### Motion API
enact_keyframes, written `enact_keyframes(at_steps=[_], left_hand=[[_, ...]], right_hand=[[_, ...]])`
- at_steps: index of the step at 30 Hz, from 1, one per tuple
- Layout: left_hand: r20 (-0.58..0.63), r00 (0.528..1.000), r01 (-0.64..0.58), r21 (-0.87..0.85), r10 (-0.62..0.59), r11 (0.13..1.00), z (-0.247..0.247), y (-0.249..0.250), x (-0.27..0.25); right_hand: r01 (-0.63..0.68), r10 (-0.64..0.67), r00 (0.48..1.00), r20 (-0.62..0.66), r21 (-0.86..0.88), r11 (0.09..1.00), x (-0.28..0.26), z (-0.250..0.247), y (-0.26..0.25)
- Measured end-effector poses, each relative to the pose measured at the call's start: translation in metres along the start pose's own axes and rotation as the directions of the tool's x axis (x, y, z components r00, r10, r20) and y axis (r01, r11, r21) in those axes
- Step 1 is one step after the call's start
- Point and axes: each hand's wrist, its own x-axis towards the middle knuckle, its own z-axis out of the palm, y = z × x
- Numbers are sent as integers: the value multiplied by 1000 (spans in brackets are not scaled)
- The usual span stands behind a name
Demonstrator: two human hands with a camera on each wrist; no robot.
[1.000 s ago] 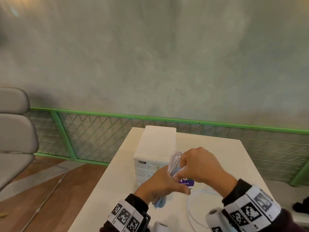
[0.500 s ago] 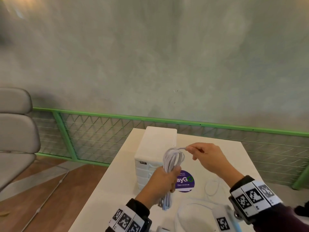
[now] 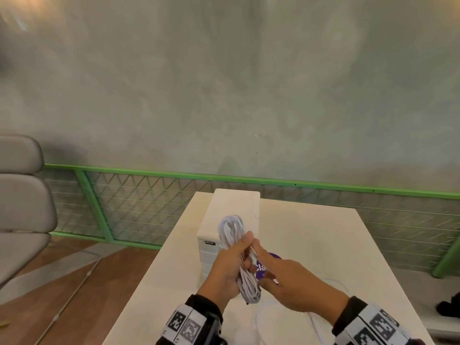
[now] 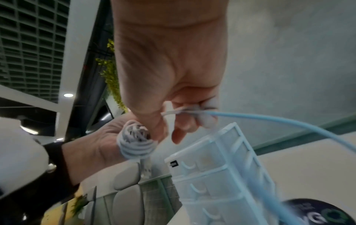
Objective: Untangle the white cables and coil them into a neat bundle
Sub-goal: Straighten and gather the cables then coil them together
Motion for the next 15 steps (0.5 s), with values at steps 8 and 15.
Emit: enact_keyframes(at_steps=[8, 15], left_hand=[[-159, 968, -221, -170, 195, 960, -31, 45, 15], [0, 991, -130, -168, 132, 977, 4, 18, 3]], right_hand=[[-448, 437, 887, -153, -50, 893, -22, -65, 88], [-201, 241, 968, -67, 368, 908, -8, -73, 34]])
